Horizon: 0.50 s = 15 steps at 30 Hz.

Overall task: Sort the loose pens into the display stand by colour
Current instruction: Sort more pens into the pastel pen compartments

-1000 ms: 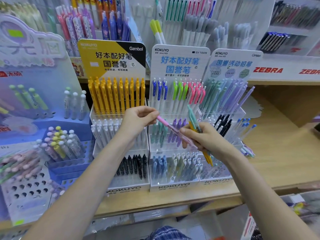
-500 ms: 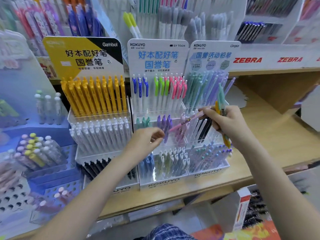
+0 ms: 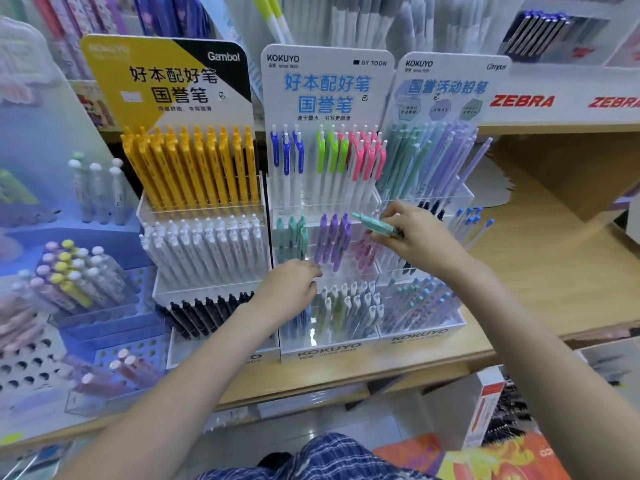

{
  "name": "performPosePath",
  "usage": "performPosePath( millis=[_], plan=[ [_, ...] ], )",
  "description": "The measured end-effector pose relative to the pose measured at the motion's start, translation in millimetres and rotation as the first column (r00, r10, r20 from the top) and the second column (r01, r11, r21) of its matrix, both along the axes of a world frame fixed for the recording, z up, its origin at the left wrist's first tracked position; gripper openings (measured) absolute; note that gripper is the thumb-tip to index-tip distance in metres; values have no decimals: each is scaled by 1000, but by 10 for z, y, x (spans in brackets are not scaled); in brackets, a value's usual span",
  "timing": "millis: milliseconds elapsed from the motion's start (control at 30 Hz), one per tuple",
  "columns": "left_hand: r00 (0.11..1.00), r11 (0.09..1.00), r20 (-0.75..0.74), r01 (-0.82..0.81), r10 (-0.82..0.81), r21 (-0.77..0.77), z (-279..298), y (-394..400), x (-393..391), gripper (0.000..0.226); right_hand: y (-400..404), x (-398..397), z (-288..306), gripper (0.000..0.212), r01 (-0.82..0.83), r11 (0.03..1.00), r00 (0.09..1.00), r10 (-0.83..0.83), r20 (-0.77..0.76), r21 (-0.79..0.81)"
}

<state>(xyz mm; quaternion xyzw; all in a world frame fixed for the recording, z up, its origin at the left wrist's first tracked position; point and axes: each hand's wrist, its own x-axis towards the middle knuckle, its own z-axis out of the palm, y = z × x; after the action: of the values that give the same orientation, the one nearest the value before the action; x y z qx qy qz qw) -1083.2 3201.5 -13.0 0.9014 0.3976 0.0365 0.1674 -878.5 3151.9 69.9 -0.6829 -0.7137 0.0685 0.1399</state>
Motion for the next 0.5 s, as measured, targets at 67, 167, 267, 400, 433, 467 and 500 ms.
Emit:
performPosePath(
  millis=[67,167,267,400,433,467,500],
  plan=[
    [1000,1000,11,-16,16,0,3,-1,3,36,66,7,15,27,23,999,999,-22,45,-23],
    [1000,1000,11,-28,28,6,22,-9,11,34,229,-14,21,31,71,994,990,-60,129,-79],
    [999,999,14,-37,37,13,20,-12,12,34,359,-71,36,29,97,989,983,-77,165,-111],
    [998,998,32,-58,58,5,24,-22,19,34,527,-135,150,24,144,967,977,-105,187,-208],
    [998,998,32,-61,61,0,26,-30,18,34,569,-137,176,25,145,960,975,-97,202,-238],
    [997,998,35,-63,63,-6,27,-36,14,34,602,-131,196,29,144,952,973,-87,212,-270],
    [997,998,39,-65,65,-10,28,-43,9,35,620,-125,210,33,142,944,973,-78,216,-297]
  ],
)
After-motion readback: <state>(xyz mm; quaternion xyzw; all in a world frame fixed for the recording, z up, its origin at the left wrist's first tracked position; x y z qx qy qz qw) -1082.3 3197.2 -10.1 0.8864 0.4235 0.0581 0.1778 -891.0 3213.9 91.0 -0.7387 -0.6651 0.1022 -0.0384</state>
